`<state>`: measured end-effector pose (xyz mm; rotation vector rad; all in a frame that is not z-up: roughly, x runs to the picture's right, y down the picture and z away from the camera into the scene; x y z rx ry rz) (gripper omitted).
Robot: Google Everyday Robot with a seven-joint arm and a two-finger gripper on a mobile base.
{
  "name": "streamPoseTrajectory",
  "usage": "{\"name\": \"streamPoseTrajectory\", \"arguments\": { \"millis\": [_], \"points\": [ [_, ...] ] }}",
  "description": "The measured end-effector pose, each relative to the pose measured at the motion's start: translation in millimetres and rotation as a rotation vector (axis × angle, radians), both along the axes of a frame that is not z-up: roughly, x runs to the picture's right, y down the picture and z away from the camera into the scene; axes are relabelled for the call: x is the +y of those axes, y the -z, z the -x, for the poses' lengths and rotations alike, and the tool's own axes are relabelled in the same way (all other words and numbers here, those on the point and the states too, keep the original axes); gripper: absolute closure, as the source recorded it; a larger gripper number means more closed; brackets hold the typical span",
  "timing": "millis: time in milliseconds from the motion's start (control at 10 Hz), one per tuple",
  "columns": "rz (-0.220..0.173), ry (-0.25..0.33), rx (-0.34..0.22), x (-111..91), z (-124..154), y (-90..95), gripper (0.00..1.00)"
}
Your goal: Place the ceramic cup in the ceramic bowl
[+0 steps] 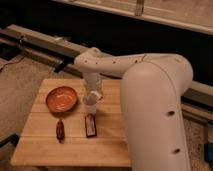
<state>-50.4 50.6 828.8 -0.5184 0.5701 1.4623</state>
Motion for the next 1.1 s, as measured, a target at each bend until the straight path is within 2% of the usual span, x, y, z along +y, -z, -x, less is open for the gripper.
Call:
{"name": "streamPoseTrajectory", "arguments": {
  "millis": [300,400,500,700,900,1100],
  "points": [
    [0.029,-0.033,0.03,11.1,-13.7,-22.2,0.36],
    [0.054,-0.077,0.031,17.2,-20.1,-28.6,0.43],
    [0.078,-0.121,0.018,22.0,-25.1,-32.6,0.54],
    [0.108,-0.204,-0.014,25.5,-32.1,-35.2,0.73],
    [0.114,-0.212,-0.023,20.7,-29.2,-28.2,0.94],
    [0.096,-0.225,-0.045,3.3,-25.1,-14.6,1.0]
  ]
}}
